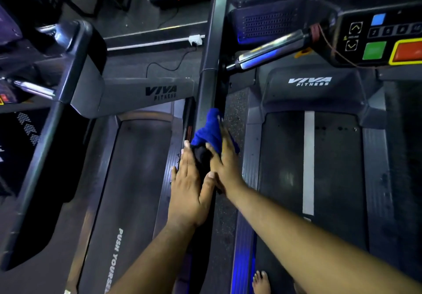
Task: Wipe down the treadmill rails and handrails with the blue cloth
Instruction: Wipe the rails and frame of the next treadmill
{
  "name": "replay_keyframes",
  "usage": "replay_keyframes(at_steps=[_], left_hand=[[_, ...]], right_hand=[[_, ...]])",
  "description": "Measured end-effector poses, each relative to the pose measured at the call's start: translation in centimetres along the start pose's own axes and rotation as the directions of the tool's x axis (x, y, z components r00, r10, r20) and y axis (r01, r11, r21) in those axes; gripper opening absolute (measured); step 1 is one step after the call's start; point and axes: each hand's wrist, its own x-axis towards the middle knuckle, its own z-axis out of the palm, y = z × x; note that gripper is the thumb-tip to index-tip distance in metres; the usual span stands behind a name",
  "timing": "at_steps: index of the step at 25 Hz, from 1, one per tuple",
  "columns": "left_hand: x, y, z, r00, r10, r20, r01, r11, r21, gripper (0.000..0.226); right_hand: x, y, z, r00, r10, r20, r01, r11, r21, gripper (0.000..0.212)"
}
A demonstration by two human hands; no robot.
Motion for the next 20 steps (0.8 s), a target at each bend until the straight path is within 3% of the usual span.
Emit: replay_keyframes(at_steps=[2, 5, 9, 14, 16, 20], left_hand=[[0.0, 0.0, 0.0, 1.000, 0.013, -0.003, -0.013, 1.000, -0.021, 0.075], [0.1, 0.0, 0.2, 1.000, 0.013, -0.003, -0.013, 1.000, -0.027, 0.074], [0.1, -0.4, 0.2, 1.000, -0.004, -0.029, 0.001, 0.995, -0.105, 0.082], [-1.1, -0.7, -0.6, 0.968, -0.189, -0.167, 0.088, 0.873, -0.479, 0.085], [-3.9, -0.9, -0.9, 0.955, -0.262, -0.139, 0.157, 0.844, -0.512, 0.085], [-12.6, -3.8, -0.4, 0.967, -0.256, 0.001, 0.224, 0.843, -0.489, 0.087]], right_hand=[[6.6, -1.2, -0.9, 0.986, -0.161, 0.030, 0.163, 0.946, -0.279, 0.062], [13.9, -3.0, -1.9, 0.986, -0.146, 0.084, 0.168, 0.822, -0.544, 0.058], [11.0, -3.0, -1.5, 0.984, -0.152, 0.095, 0.179, 0.818, -0.547, 0.055], [0.9, -2.6, -0.2, 0.972, -0.150, 0.184, 0.226, 0.816, -0.532, 0.056], [-3.6, -2.7, 0.5, 0.967, -0.128, 0.221, 0.231, 0.807, -0.544, 0.060], [-12.5, -2.6, 2.1, 0.961, -0.083, 0.263, 0.224, 0.792, -0.568, 0.064]])
